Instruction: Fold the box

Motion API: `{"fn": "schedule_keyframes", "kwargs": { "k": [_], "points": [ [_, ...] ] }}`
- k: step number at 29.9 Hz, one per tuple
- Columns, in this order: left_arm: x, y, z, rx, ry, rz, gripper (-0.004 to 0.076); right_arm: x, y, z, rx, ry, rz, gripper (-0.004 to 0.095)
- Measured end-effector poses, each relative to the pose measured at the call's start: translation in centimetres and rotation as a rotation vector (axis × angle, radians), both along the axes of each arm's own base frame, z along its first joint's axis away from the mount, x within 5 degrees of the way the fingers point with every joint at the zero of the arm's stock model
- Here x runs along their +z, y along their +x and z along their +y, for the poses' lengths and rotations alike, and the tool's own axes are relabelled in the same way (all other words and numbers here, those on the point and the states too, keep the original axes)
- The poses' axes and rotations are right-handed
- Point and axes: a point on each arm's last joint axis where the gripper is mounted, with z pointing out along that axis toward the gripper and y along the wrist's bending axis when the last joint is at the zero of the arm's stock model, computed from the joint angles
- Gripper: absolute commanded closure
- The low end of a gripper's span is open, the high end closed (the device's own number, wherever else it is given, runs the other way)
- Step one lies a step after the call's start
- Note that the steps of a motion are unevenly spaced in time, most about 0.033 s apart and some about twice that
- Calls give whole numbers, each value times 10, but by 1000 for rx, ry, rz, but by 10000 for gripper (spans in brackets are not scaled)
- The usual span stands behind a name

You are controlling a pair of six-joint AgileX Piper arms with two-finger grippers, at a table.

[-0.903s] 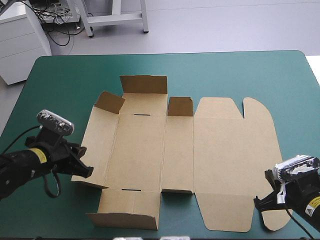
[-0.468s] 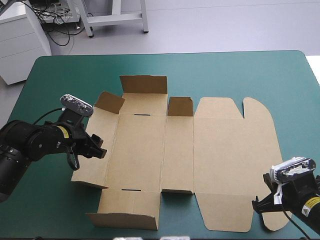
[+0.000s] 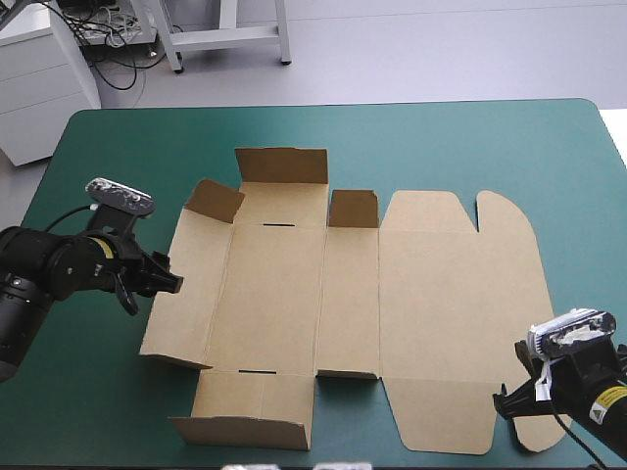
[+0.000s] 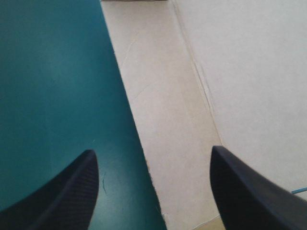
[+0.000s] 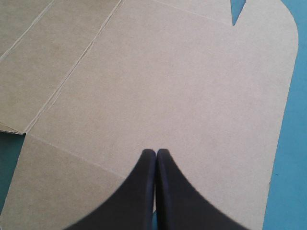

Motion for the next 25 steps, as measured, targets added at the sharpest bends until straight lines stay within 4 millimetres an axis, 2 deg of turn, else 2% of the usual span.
{"fn": "schedule_keyframes", "kwargs": {
  "k": [6,11,18,25],
  "points": [
    [-1,4,36,133,-82,29,181,0,0,0,4,-5,-2,926],
    [-9,11,57,195,-205,106,178,1,1,0,7,-5,-15,926],
    [-46,48,84,235,-403,265,178,2,1,0,32,-32,-38,926],
    [-83,74,94,250,-449,391,178,2,2,1,36,-35,-45,926]
  ]
}}
